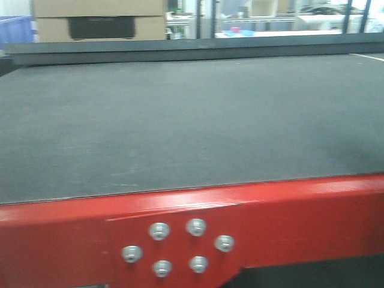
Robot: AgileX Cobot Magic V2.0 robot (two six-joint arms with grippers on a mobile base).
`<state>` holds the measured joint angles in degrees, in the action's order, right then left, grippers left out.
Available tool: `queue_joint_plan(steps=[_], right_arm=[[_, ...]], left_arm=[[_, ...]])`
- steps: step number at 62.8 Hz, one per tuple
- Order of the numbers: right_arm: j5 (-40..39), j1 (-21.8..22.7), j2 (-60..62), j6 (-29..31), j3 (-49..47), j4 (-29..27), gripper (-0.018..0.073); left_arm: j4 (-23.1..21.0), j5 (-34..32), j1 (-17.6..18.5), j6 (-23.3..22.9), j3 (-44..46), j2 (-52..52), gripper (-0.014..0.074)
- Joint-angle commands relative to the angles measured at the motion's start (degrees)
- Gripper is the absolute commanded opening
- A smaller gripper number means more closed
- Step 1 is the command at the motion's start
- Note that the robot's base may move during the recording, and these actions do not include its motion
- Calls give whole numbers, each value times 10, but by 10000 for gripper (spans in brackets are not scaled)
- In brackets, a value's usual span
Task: Grab PVC pipe and place in blue bin
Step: 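Drive the base away from the table holding both pipe pieces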
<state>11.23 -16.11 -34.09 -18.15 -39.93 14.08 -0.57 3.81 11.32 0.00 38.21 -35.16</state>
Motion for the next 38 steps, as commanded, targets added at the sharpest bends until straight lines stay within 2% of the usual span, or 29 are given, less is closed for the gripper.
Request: queue_joint_plan(steps=[1,38], right_arm=[[-11,1,2,4,-1,7,-163],[-11,1,2,4,-1,7,-163]], left_arm=[[-6,-17,4,0,2,4,-111],[-6,-17,4,0,2,4,-111]])
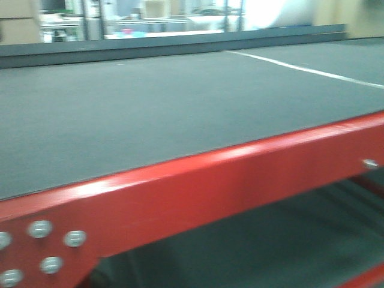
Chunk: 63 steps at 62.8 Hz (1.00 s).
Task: Grab PVC pipe and place in blue bin
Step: 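Drive the base away from the table holding both pipe pieces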
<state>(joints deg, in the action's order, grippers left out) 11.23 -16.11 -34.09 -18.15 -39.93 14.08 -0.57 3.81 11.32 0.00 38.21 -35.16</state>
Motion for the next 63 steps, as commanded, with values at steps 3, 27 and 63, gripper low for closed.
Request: queue_joint_plan(steps=[3,27,63], right_arm=[[-11,1,2,4,-1,7,-163],[-12,1,2,4,-1,7,-163],[-12,1,2,4,-1,7,-163]], left_arm=[[-6,-17,4,0,2,4,-111],[-6,-17,4,0,2,4,-111],[-6,-17,4,0,2,4,-111]])
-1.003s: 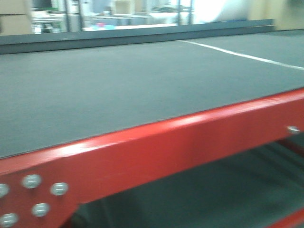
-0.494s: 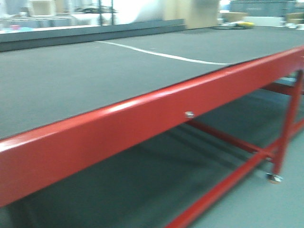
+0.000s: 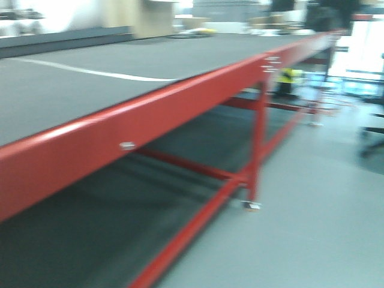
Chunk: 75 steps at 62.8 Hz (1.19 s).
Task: Grab PVC pipe and place in blue bin
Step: 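Drive the base away from the table holding both pipe pieces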
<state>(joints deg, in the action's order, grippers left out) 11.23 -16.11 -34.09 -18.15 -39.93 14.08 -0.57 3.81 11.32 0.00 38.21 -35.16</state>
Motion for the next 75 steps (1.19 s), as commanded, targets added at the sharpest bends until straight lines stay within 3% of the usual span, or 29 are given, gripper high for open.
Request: queue_joint_plan(steps=[1,75], right_arm=[[-12,1,2,4,-1,7,-163],[-14,1,2,4,-1,7,-163]], left_arm=[[-6,-17,4,0,2,4,-111],[-6,-17,4,0,2,4,-111]])
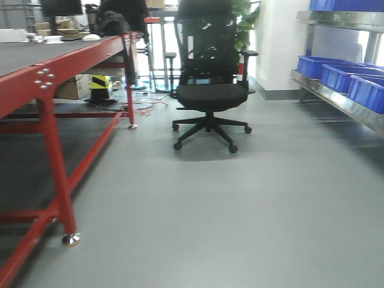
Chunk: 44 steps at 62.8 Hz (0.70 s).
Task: Grab PVC pipe and place in blue bin
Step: 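Drive the base away from the table holding both pipe pieces, then drive toward the steel shelving with blue bins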
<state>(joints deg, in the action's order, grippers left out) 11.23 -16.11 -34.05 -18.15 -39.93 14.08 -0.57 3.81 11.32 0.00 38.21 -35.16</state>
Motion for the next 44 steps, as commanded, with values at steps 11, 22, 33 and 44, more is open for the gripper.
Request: queue_joint_plan(steps=[11,22,33,44], right_arm=[[-14,1,2,4,-1,7,-163],[-14,1,2,4,-1,7,-163],[-14,1,2,4,-1,7,-163],[-14,1,2,4,-1,7,-163]], left_arm=[[-6,-17,4,0,2,4,-111],[-6,-17,4,0,2,4,-111],[-6,-18,4,0,2,4,-111],[-6,-18,4,0,2,4,-111]])
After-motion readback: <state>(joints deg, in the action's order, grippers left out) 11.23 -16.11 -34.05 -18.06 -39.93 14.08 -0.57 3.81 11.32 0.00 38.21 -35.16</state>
